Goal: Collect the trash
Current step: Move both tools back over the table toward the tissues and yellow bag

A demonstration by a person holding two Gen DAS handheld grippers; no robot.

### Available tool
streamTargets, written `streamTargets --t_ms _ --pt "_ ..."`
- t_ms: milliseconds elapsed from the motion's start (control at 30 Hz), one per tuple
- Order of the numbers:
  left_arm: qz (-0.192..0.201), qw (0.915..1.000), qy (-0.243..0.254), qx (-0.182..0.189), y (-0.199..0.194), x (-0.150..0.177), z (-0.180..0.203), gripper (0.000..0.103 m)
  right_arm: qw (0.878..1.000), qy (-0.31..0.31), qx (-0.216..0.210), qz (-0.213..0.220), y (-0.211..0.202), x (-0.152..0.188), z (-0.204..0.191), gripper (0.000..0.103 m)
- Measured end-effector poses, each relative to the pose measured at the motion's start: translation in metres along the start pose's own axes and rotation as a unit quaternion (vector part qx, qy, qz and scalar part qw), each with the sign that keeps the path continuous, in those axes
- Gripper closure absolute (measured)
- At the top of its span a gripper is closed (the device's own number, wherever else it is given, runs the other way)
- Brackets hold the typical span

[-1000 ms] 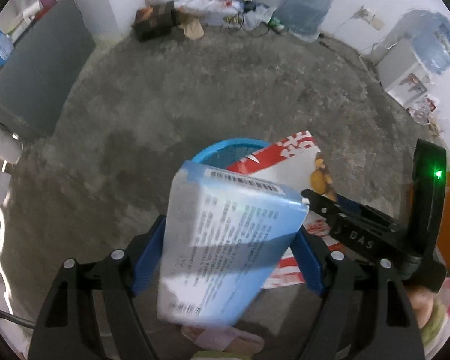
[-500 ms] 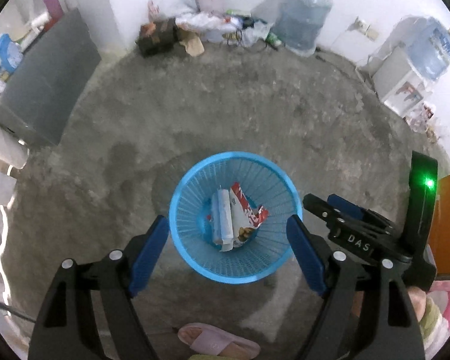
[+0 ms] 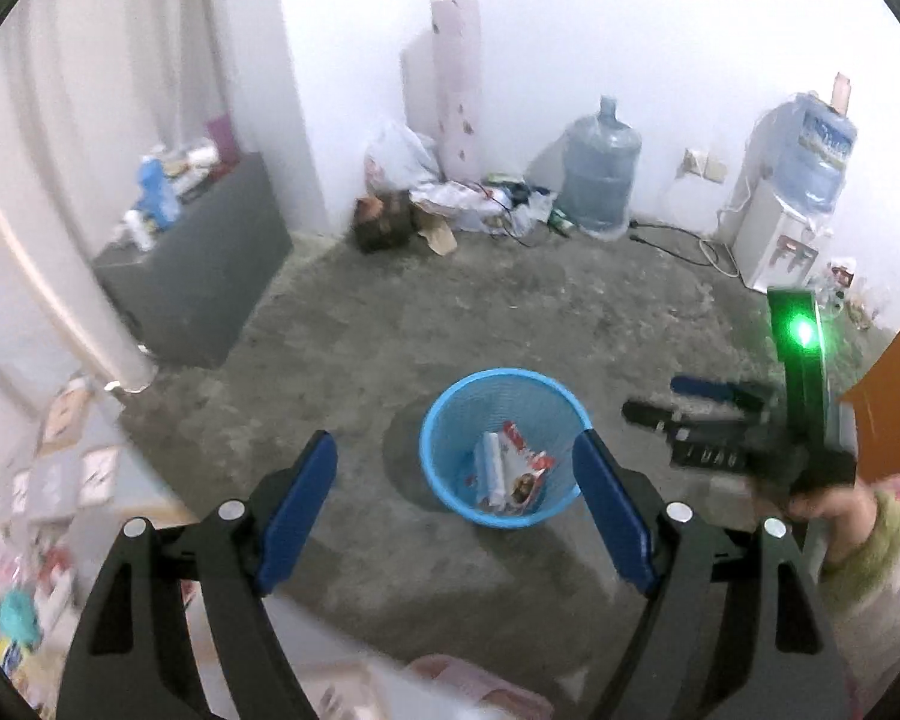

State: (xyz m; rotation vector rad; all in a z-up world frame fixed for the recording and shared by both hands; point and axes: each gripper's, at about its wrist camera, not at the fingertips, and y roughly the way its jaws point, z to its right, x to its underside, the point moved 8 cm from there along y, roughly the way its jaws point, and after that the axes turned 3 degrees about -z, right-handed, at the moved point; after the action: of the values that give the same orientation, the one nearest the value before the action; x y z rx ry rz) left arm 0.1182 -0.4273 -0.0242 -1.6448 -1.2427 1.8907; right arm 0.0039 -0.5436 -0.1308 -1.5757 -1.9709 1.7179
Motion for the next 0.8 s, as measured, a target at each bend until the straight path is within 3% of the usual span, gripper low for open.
streamTargets --t_ms 133,267,433,567,700,800 --pt "0.007 0.9987 0.007 -0.050 -0.051 0.055 -0.036 0.024 0.996 -0.090 -0.028 0.012 -0.014 -0.001 -0.046 0.024" --pt "-0.003 0.9951 -0.018 -0.097 -0.097 0.123 -0.083 0.024 0.982 -0.174 -0.066 0.016 -0.026 0.004 -0.094 0.021" --pt "-0.020 0.9896 -0.044 -0.136 -0.147 0.201 -0.133 0.024 0.940 -0.314 -0.135 0.014 -0.045 0.021 -0.170 0.016" --pt "-0.031 0.9861 -0.066 -0.149 -0.177 0.252 -0.158 0.024 0.907 -0.386 -0.170 0.009 -0.053 0.034 -0.215 0.014" --pt "-0.029 0.9826 -0.091 -0.159 -0.193 0.285 -0.169 0.024 0.888 -0.420 -0.186 -0.002 -0.050 0.050 -0.249 0.013" --pt "-0.021 0.9827 -0.117 -0.142 -0.198 0.306 -0.169 0.024 0.875 -0.436 -0.211 -0.019 -0.048 0.068 -0.272 0.013"
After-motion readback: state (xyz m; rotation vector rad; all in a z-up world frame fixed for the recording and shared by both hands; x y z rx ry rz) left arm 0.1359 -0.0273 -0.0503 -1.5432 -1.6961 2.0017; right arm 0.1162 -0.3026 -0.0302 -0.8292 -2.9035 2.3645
